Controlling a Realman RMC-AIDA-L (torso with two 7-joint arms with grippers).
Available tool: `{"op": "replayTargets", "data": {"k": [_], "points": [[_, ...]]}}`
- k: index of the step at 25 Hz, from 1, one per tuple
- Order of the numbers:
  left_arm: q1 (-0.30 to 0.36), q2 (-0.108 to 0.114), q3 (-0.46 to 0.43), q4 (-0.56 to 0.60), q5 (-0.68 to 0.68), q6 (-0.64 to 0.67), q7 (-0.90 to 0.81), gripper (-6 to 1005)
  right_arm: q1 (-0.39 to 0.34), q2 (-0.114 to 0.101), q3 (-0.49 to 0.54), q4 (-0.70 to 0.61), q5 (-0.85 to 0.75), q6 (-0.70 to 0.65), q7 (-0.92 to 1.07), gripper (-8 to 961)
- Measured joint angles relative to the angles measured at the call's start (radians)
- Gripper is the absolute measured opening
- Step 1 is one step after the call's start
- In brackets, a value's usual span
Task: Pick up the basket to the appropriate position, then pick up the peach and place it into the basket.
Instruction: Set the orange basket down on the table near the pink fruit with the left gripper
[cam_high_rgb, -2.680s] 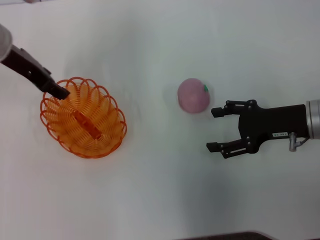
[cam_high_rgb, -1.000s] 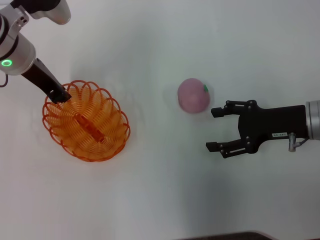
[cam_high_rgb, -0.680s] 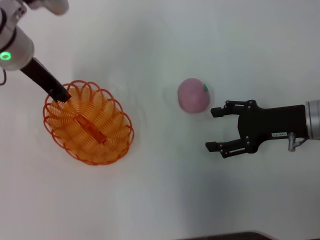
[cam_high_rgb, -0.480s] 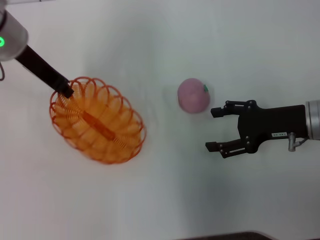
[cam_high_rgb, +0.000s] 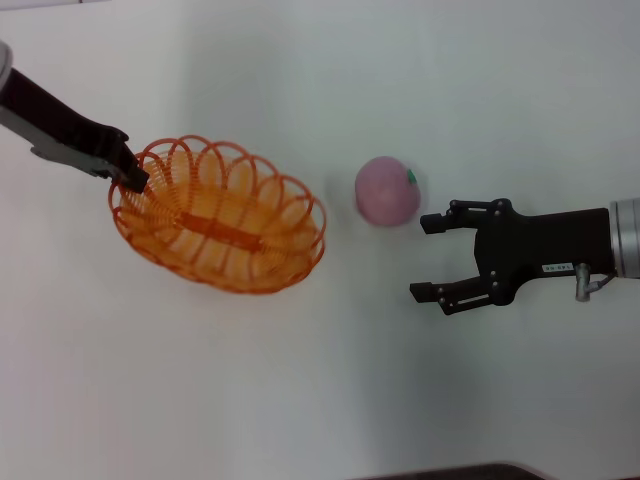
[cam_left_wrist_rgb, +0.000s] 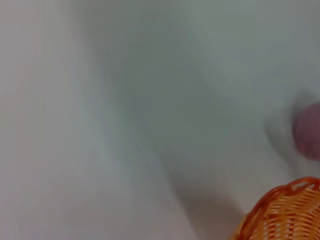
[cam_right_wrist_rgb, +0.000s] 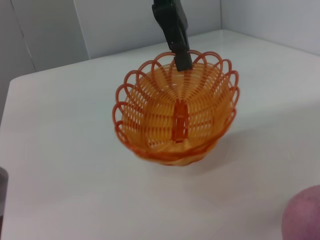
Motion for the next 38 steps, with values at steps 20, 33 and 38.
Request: {"op": "replayTargets", "data": {"k": [20, 33, 38], "points": [[0.292, -0.161, -0.082, 0.157, -0.195, -0.075, -0.173, 62, 0.002, 0.0, -0.001, 0.003, 0.001, 0.009, 0.023, 940], [0.329, -0.166, -0.002, 0.146, -0.224, -0.201, -0.211, 62, -0.003, 0.002, -0.008, 0.006, 0.0, 0.013, 0.018, 939], [0.328, -0.17, 0.0, 0.166, -0.23, -0.203, -0.213, 62, -0.001, 0.002, -0.008, 0.007, 0.0, 0.013, 0.017, 939]]}}
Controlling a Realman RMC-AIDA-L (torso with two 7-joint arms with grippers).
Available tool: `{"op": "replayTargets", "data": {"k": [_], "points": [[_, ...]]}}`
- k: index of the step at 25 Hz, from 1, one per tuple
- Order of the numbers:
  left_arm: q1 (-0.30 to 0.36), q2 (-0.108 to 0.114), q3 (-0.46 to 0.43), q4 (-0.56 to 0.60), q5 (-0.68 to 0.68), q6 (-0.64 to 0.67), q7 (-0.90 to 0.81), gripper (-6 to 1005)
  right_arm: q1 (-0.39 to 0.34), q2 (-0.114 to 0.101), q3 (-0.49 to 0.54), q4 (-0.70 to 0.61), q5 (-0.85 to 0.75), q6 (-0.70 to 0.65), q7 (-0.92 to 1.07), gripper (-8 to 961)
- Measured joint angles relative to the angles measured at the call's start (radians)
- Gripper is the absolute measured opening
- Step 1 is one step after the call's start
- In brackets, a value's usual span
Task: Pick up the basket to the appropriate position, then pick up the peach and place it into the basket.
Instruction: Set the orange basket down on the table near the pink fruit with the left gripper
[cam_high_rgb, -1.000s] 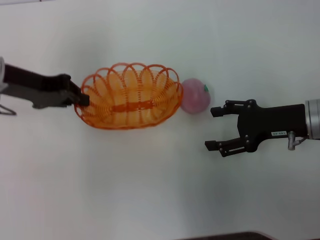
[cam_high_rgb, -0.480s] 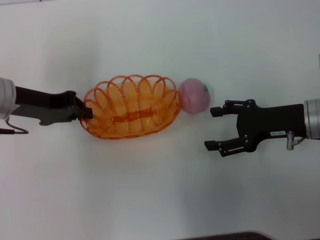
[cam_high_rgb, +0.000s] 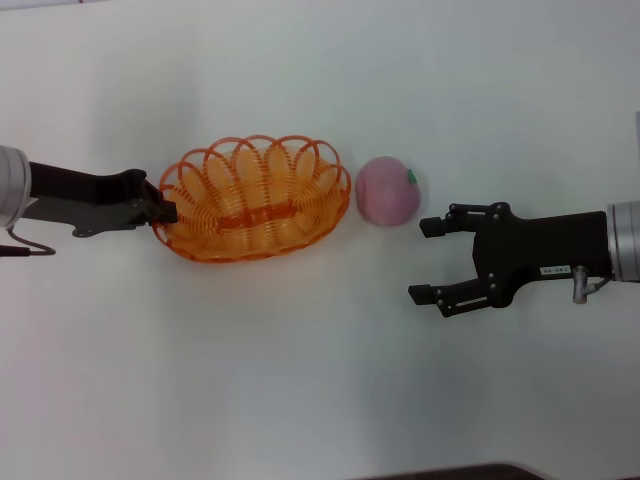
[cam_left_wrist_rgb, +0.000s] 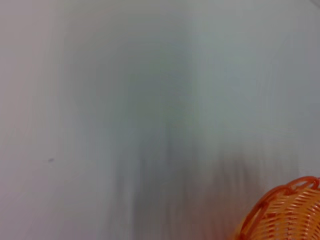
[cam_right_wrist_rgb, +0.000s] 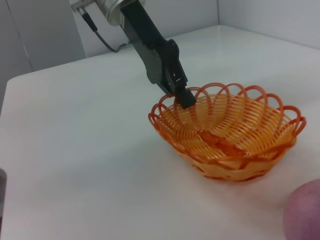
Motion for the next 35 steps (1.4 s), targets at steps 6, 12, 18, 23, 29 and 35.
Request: {"op": "replayTargets", "data": {"k": [6, 12, 18, 23, 29, 35], "points": [[0.001, 0.001, 0.012, -0.005, -0.012, -0.002, -0.001, 95, 0.003, 0.0, -0.002, 0.0, 0.0, 0.001, -0.001, 939], [0.002, 0.006, 0.021, -0.015, -0.066, 0.024, 0.004, 136, 0.004, 0.0, -0.002, 0.0, 0.0, 0.001, -0.001, 939], [0.002, 0.008, 0.024, -0.015, -0.072, 0.032, 0.012, 204, 0.004, 0.001, -0.002, 0.002, 0.0, 0.0, 0.001, 939], [0.009, 0.012, 0.019, -0.008, -0.073, 0.037, 0.021, 381, 0.004, 0.002, -0.002, 0.002, 0.0, -0.003, 0.004, 939], [0.017, 0.067, 0.03, -0.013, -0.063, 0.039, 0.152, 764, 0.003, 0.002, -0.001, 0.002, 0.004, -0.006, -0.001, 938], [0.064, 0.081, -0.018, 0.007, -0.161, 0.129, 0.587, 867, 0.003, 0.002, 0.001, 0.003, 0.005, -0.002, -0.001, 938]]}}
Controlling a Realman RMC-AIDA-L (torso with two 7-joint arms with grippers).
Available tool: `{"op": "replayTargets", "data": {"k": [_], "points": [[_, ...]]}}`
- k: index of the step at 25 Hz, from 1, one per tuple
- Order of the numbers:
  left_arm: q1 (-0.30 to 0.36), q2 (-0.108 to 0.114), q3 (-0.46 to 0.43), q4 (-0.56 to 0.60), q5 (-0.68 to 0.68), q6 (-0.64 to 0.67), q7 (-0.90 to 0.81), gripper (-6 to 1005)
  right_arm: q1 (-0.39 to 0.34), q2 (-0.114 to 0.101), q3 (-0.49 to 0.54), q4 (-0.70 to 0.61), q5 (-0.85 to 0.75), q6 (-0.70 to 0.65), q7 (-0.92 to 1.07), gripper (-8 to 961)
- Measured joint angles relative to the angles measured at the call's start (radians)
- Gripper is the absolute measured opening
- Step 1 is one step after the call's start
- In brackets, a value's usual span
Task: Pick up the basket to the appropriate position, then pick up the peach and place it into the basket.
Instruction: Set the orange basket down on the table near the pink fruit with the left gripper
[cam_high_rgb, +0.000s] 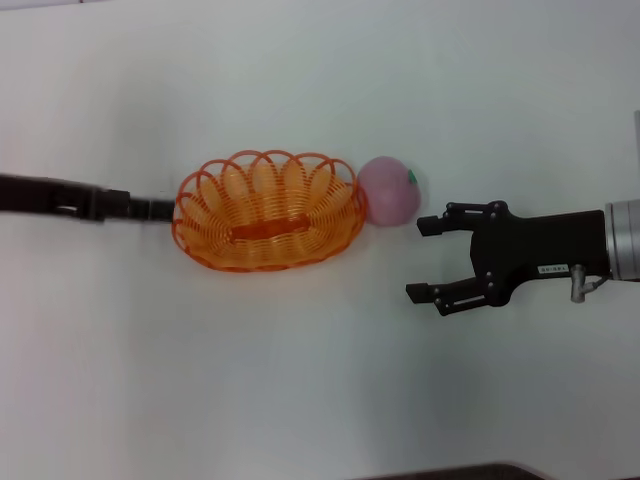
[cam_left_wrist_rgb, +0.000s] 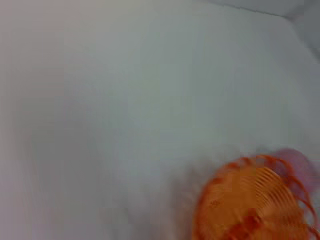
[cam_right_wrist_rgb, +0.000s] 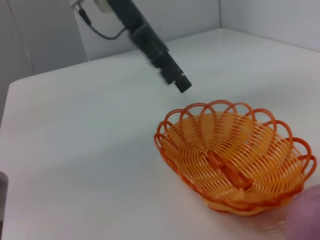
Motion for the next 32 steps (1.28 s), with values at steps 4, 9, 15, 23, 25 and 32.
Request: {"op": "replayTargets", "data": {"k": [4, 9, 15, 23, 25, 32], "points": [[0.075, -0.051, 0.028, 0.047, -0.022, -0.006, 0.342, 881, -0.004, 0.0, 0.006, -0.002, 0.0, -0.004, 0.0, 939], [0.165, -0.078, 0.033, 0.053, -0.164, -0.056, 0.623, 891, -0.008, 0.0, 0.007, -0.001, 0.002, 0.002, -0.001, 939], [0.241, -0.075, -0.002, 0.066, -0.289, 0.014, 0.789, 890, -0.008, 0.0, 0.007, -0.001, 0.002, 0.003, -0.001, 938], [0.346, -0.084, -0.048, 0.031, -0.295, 0.08, 0.988, 888, -0.009, 0.0, 0.009, -0.003, 0.001, 0.004, -0.003, 937], [0.37, -0.085, -0.074, -0.008, -0.296, 0.083, 1.051, 888, -0.009, 0.0, 0.01, -0.004, 0.001, 0.004, -0.003, 936], [0.403, -0.086, -0.107, -0.142, -0.287, 0.057, 1.205, 887, -0.011, 0.0, 0.01, -0.006, 0.001, 0.004, -0.003, 935]]}}
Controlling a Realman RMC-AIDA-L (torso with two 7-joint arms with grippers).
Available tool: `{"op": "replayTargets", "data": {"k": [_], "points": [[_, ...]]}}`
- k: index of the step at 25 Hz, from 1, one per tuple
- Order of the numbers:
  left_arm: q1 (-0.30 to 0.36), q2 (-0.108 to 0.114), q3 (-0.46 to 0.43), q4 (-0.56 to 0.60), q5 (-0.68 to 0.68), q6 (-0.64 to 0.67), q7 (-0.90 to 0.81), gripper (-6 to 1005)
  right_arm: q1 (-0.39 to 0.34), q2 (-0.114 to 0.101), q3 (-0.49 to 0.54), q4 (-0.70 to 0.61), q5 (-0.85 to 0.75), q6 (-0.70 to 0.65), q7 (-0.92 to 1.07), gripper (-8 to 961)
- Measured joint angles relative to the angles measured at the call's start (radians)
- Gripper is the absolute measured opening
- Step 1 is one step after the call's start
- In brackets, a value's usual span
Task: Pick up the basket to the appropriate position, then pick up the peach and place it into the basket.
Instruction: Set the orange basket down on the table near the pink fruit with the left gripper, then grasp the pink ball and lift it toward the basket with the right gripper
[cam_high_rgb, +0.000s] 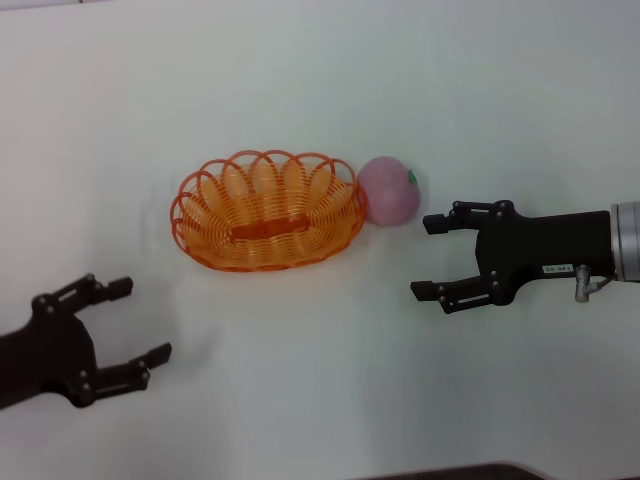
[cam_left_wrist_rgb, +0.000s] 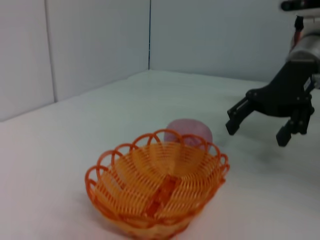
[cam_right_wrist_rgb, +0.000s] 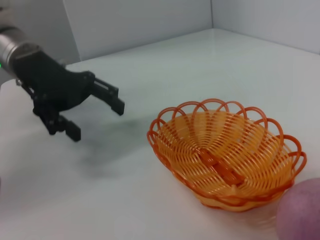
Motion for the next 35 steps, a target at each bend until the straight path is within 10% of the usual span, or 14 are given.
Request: {"op": "replayTargets", "data": {"k": [24, 35], "points": [[-0.001, 0.006, -0.038, -0.052, 0.002, -0.051, 0.069, 885, -0.039, -0.033, 0.132, -0.189, -0.006, -0.105, 0.144, 931], [-0.002, 0.006, -0.063, -0.058, 0.001, -0.039, 0.069, 885, 0.128, -0.032, 0.085, -0.311, -0.22, -0.131, 0.682, 929]]}}
